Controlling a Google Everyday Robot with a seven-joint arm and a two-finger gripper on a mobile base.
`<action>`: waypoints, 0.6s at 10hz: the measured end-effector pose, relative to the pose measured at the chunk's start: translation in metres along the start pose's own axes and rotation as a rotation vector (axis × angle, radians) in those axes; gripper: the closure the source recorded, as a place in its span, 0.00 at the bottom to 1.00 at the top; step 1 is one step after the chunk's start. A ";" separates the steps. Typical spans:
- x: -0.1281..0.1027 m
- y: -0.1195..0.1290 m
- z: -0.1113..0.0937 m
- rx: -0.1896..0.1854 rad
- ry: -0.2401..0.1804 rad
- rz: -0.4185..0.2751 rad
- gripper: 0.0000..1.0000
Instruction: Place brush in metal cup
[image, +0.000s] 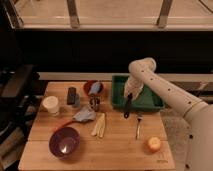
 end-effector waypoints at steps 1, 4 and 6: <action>0.005 -0.007 -0.018 0.017 0.027 -0.002 1.00; 0.010 -0.051 -0.067 0.109 0.069 -0.067 1.00; 0.001 -0.088 -0.076 0.169 0.045 -0.149 1.00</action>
